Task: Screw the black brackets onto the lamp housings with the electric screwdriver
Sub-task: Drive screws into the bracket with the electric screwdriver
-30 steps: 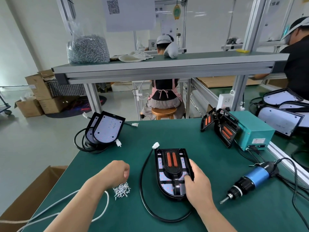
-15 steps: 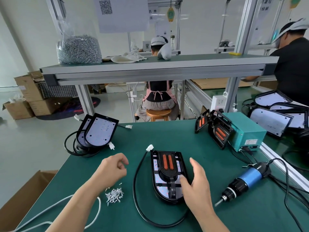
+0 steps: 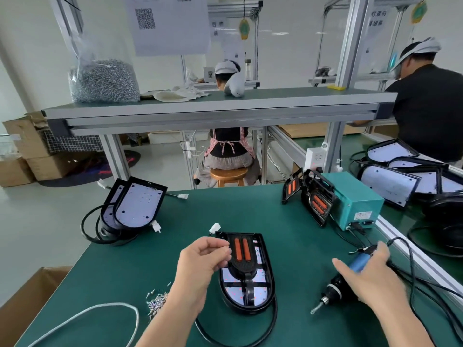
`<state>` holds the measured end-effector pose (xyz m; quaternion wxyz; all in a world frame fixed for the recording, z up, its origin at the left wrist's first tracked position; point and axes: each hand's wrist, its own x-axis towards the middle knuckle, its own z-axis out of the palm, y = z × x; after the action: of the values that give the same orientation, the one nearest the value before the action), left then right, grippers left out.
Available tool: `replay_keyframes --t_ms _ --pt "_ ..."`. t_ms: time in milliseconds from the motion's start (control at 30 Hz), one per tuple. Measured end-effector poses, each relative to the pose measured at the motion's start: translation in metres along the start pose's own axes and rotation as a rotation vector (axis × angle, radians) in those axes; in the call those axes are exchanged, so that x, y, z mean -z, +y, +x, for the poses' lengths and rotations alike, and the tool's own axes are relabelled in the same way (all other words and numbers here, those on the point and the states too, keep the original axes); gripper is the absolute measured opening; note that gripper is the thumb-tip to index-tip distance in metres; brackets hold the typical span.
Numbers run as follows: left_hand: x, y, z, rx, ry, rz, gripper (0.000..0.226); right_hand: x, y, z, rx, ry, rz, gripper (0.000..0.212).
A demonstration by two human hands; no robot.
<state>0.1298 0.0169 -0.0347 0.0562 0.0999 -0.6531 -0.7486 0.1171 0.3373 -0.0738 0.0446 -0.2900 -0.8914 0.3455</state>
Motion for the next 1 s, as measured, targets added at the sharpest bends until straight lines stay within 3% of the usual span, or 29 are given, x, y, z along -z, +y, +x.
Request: replay_keyframes --t_ms 67,133,333,433,500,667,767,1000 --pt "-0.004 0.0 -0.003 0.015 -0.009 -0.034 0.01 -0.002 -0.009 0.008 -0.035 -0.017 -0.017 0.117" --pt "-0.006 0.001 -0.005 0.014 -0.007 -0.05 0.01 -0.004 -0.011 0.013 -0.08 -0.01 0.041 0.112" --pt "-0.01 0.005 -0.007 0.075 -0.064 -0.175 0.008 0.0 0.007 0.011 -0.252 0.076 0.688 0.063" --pt "-0.015 0.006 -0.008 0.15 -0.125 -0.292 0.008 0.01 0.011 -0.001 -0.231 -0.034 1.113 0.017" --pt "-0.018 0.005 -0.01 0.191 -0.168 -0.354 0.009 0.016 0.007 -0.012 -0.184 -0.122 1.369 0.007" --pt "-0.029 0.001 -0.021 0.267 -0.239 -0.445 0.018 0.039 -0.02 -0.039 -0.116 -0.234 1.809 0.02" --pt "-0.033 0.002 -0.029 0.283 -0.272 -0.45 0.009 0.049 -0.036 -0.051 -0.083 -0.225 1.917 0.035" --pt "-0.04 0.006 -0.042 0.297 -0.333 -0.459 0.009 0.056 -0.074 -0.066 0.002 -0.309 2.036 0.038"
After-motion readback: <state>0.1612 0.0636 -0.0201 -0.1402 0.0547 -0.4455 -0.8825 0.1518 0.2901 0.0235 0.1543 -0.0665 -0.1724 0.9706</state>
